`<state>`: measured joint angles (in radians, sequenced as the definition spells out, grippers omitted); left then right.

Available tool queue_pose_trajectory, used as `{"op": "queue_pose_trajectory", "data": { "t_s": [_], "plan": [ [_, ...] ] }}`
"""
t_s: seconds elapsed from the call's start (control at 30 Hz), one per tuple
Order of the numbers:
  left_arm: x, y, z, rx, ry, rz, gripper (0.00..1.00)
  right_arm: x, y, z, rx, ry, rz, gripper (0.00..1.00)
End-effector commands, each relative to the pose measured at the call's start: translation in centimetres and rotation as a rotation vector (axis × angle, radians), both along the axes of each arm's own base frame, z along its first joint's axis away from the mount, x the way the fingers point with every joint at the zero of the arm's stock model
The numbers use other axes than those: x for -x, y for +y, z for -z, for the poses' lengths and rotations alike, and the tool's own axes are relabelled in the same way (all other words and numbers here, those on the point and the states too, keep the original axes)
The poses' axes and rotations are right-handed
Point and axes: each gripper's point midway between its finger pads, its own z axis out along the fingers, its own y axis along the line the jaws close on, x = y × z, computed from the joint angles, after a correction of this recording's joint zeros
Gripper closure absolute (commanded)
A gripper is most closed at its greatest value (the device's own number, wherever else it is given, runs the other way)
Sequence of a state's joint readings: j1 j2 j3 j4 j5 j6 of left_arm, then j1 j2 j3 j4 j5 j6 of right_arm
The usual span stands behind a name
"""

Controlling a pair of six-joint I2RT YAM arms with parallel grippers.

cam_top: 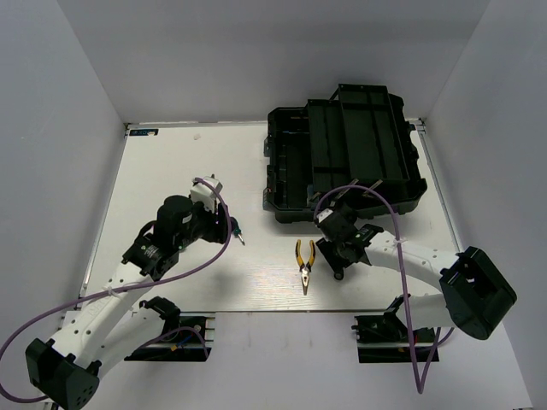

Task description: Sort the tools into containers

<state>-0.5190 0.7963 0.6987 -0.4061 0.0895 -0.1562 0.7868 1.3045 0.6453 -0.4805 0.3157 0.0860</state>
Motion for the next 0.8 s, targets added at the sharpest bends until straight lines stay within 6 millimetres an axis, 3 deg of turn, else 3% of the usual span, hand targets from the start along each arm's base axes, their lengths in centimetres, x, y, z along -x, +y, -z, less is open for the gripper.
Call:
{"op": "queue_pose_trajectory", "data": {
  "t_s": [0.0,0.3,0.77],
  "plan": [
    [0.0,-0.1,-0.7,0.015,-0.027,0.015,0.33,0.6,-1.0,-0.2,0.057,0.03,-0.038,0.4],
    [0.1,-0.1,-0.9,0.019,-0.035,0.015,0.33,2.1,-1.5,0.5,0.073,0.105,-0.131,0.41],
    [0.4,-0.1,-1.0,0.027,-0.041,0.023,0.32,2.6,-2.8,1.6,0.07,0.239,-0.158,0.46]
  ]
}}
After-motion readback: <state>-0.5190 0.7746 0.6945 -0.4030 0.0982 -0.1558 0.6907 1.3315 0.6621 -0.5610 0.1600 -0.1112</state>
